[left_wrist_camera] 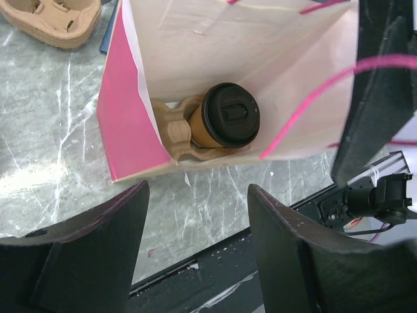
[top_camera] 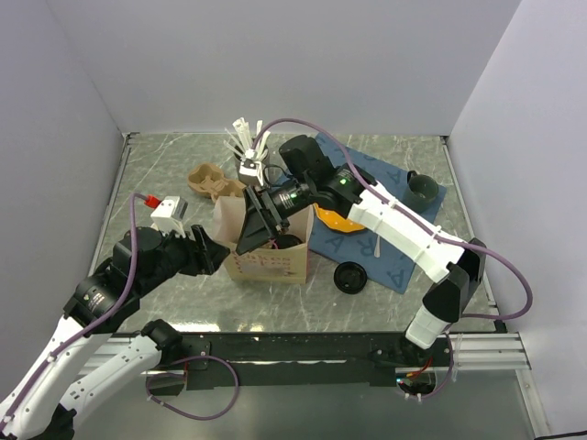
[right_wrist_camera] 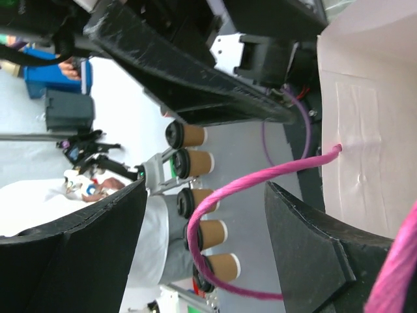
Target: Pack the takeout coffee
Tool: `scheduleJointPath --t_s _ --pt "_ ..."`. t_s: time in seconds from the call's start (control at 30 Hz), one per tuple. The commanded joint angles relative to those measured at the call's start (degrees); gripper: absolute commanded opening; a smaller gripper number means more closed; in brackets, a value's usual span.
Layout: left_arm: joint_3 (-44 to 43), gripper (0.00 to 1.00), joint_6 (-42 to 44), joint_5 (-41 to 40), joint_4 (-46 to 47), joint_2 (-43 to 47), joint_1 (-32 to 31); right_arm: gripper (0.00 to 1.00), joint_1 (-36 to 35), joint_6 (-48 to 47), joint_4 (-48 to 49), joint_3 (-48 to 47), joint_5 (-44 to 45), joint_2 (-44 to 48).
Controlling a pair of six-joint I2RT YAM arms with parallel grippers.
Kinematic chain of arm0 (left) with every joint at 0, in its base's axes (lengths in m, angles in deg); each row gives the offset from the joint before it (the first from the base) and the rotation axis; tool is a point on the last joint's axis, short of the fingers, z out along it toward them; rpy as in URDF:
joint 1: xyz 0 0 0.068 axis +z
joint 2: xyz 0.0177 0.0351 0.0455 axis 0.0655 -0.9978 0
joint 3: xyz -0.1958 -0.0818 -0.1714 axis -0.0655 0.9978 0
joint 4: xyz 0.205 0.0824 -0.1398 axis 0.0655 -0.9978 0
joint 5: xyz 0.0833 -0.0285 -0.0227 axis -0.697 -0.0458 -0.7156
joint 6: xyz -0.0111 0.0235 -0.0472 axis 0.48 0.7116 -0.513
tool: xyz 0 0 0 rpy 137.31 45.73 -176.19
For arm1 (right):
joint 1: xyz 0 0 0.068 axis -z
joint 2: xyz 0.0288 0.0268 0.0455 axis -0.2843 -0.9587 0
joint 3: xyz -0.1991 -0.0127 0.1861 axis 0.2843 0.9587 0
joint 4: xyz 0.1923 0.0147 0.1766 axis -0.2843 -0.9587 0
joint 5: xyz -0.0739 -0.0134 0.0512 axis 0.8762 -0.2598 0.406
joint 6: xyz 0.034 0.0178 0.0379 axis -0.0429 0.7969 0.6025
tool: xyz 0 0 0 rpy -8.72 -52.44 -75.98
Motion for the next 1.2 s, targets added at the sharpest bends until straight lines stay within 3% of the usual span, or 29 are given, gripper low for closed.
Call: scheduleJointPath --t_s 0.0,0.4,0.87,1.17 --pt "-0.27 0.68 0.50 -0.96 2.39 -0.10 -0.20 0.80 0.32 -1.21 -1.16 -4.73 -4.39 -0.05" --pt "-0.62 0.69 1.03 -1.49 1.78 0.60 -0.20 0.79 0.85 -2.09 -3.98 -8.95 -5.54 -1.63" --pt "-6.86 0.68 1.12 -5.27 1.95 -4.93 -0.20 0.79 1.82 -6.92 -3.36 -3.15 -14.58 -0.66" --pt "-6.08 0.68 1.64 -6.59 2.39 -6.69 -0.20 0.78 2.26 -14.83 -15.13 -7.28 -17.32 -3.57"
